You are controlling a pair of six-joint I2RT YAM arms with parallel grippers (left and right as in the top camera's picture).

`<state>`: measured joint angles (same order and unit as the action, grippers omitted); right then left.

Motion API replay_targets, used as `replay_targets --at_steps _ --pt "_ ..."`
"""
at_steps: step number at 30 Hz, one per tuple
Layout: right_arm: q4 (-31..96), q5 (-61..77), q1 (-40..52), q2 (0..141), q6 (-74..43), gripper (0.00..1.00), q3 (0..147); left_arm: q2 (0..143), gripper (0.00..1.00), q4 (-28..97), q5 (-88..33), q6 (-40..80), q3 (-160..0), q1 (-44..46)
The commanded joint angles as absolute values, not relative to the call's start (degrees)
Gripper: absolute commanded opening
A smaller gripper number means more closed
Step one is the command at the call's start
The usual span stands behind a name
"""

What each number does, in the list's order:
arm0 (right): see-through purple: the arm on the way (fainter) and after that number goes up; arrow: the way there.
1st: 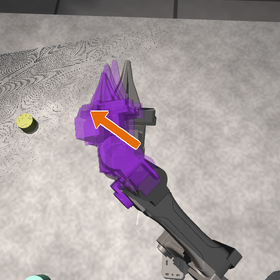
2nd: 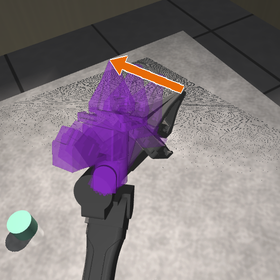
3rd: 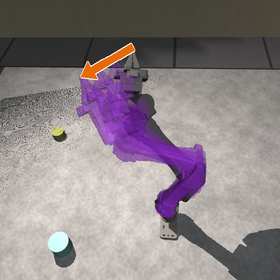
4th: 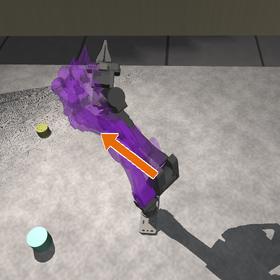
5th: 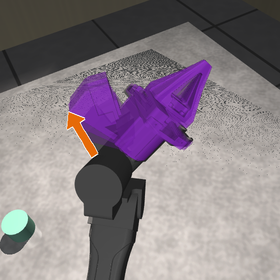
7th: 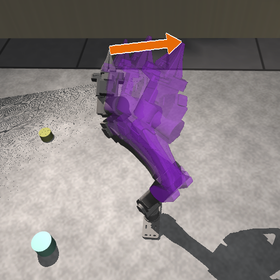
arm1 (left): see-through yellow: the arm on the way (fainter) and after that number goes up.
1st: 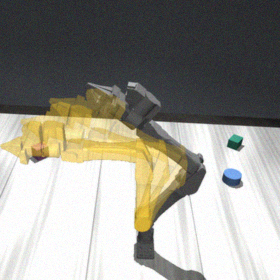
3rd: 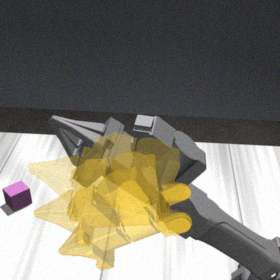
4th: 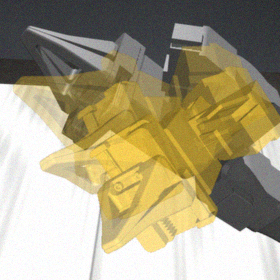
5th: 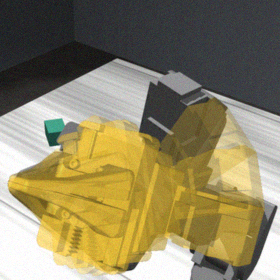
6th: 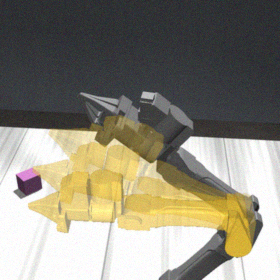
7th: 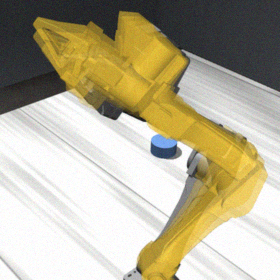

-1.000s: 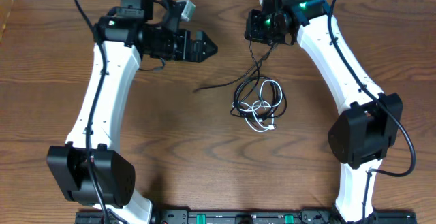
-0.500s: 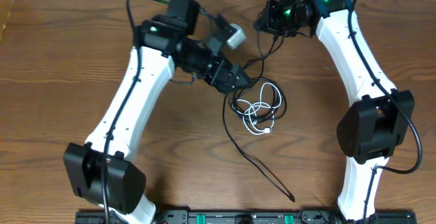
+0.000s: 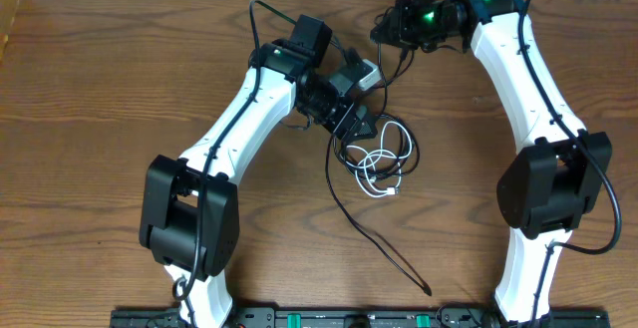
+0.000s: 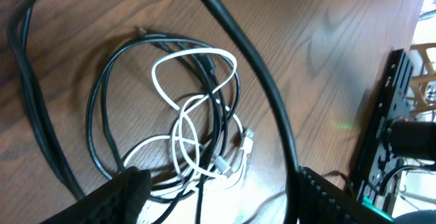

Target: Untangle cables

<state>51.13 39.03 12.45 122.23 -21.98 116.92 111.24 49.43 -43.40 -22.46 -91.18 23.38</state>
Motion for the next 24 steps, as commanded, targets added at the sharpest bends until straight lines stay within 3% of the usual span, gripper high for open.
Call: replay_targets --at_steps 1,3,4,10,13,15,16,24 --pt "51.05 39.35 12.43 122.48 -20.49 0.01 117.43 111.68 0.52 48.69 -44.51 -21.04 -90.91 23.33" --pt "51.05 39.35 12.40 122.48 -20.47 0.01 117.43 111.68 0.19 48.73 -44.51 -20.45 -90.91 23.33" --pt "51.07 39.35 12.40 122.48 -20.49 0.01 117.43 111.66 0.08 48.69 -44.51 -19.81 -90.96 23.27" --pt "52.56 35.27 12.40 122.48 -20.18 0.05 117.43 107.18 0.07 48.66 -46.74 -7.62 -98.96 18.76" --pt "53.06 35.29 12.40 122.48 -17.58 0.43 117.43 102.13 0.07 45.95 -50.15 0.95 -105.41 15.09" --pt "53.82 35.29 12.40 122.48 -16.40 0.62 117.43 99.57 0.07 43.07 -50.22 6.70 -107.22 13.54" --pt "54.26 35.29 12.40 122.48 -15.92 0.66 117.43 98.04 0.07 41.12 -50.50 9.52 -107.55 12.84" --pt "57.54 36.21 14.31 122.48 -10.50 0.64 117.43 92.68 0.07 24.62 -50.59 26.00 -107.55 11.60"
